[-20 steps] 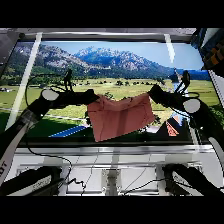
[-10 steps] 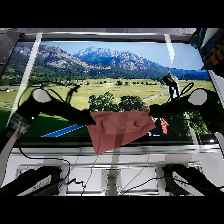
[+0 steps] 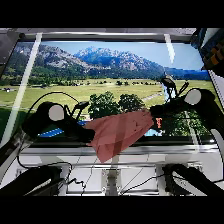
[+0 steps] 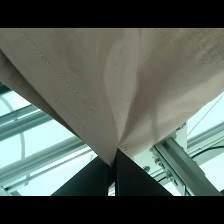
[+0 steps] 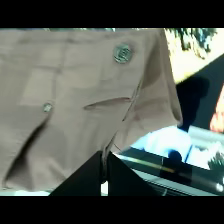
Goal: Fold the clothes and pants, and hang the long-sleeved shirts on hangers.
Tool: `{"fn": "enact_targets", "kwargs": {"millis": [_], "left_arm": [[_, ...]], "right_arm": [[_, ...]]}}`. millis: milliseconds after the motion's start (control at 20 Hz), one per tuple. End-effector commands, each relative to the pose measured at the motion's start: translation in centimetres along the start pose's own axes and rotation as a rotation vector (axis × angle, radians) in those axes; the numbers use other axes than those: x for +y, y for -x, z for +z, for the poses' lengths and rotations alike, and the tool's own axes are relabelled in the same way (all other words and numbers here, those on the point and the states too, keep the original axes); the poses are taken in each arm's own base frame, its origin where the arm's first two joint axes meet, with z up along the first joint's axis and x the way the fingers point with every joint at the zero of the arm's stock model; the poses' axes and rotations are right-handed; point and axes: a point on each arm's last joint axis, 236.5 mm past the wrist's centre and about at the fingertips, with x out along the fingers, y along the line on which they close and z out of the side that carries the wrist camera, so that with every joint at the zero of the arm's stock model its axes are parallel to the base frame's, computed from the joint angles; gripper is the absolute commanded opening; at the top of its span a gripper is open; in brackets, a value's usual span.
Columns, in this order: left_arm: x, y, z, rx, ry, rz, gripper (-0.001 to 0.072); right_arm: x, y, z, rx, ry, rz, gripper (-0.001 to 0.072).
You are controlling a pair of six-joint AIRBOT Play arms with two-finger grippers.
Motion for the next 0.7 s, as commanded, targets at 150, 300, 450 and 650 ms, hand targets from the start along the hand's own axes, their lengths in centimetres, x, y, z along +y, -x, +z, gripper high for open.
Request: {"fn": "enact_targets", "kwargs": {"millis": [150, 300, 450, 650], "left_arm": [[-3.8, -2.5, -2.1, 0.032, 0.083, -0.120, 0.0016], [-4.9, -3.5, -2.8, 0.041, 0.058, -0.138, 0.0262], [-5.0, -3.5, -2.9, 0.044, 0.052, -0.138, 0.0555], [-4.8, -3.4, -2.7, 0.035, -0.014, -0.140, 0.0555]], "right_arm": [[-1.8, -4.4, -2.0, 0.146, -0.023, -0.020, 0.0021], [-2.1, -5.0, -0.5, 0.088, -0.026, -0.028, 0.0243], [-2.4, -5.1, 0.9, 0.031, -0.022, -0.037, 0.0558], [-5.4, -4.2, 6.5, -0.202, 0.100, -0.177, 0.0247]]}}
